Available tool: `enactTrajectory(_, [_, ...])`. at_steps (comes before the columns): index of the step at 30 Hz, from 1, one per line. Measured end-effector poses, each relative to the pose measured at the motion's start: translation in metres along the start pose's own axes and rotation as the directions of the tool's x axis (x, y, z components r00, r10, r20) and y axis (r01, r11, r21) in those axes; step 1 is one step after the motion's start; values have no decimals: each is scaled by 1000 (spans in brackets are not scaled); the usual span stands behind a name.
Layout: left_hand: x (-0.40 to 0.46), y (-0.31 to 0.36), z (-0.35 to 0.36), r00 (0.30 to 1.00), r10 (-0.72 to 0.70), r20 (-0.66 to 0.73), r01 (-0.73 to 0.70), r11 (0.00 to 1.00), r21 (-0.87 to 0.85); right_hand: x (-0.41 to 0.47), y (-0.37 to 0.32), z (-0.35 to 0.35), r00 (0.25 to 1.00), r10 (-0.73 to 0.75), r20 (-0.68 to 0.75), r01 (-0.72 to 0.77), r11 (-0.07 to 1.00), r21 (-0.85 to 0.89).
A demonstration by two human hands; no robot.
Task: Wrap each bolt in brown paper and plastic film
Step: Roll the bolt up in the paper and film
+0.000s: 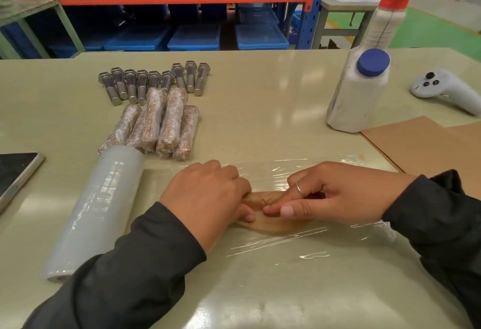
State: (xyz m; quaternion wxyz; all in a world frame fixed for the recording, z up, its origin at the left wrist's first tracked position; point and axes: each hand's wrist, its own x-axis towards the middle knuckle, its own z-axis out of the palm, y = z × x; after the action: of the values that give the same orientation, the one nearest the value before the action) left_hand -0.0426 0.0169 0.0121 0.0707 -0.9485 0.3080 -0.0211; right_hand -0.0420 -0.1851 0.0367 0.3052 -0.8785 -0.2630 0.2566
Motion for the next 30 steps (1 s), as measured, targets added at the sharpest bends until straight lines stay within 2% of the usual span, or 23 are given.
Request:
enactTrajectory(3, [1,2,0,998,41,-41,-39,998,52,0,2,-1,1000,13,-5,-13,1000,8])
enactTrajectory(6, [-2,3,-3,978,105,-182,-90,992,87,-3,5,-2,999,3,-54,1,998,68])
enactTrajectory(9, [0,0,4,956,153,-250,-140,988,66,-1,7,-2,953,-69,-294,111,985,129])
enactTrajectory(11, [-1,1,3,949,159,-273,-147,987,66,2,7,1,908,-141,-396,140,990,-32])
enactTrajectory(15, [-3,0,0,930,96,-354,-86,995,46,8,5,14,919,-191,-344,40,915,-401])
enactTrajectory(18, [-4,-3,-3,907,79,-414,-66,997,46,9,2,16,913,-187,-363,-45,838,-543])
enactTrajectory(21, [-4,-4,-5,902,69,-426,-60,998,35,7,2,14,890,-186,-416,-105,804,-585])
enactTrajectory(24, [-4,-3,-4,905,72,-419,-68,997,23,5,1,15,895,-174,-411,-128,783,-609])
enactTrajectory(30, [-4,-4,-3,917,87,-390,-119,991,-61,4,3,13,910,-127,-395,-138,805,-578])
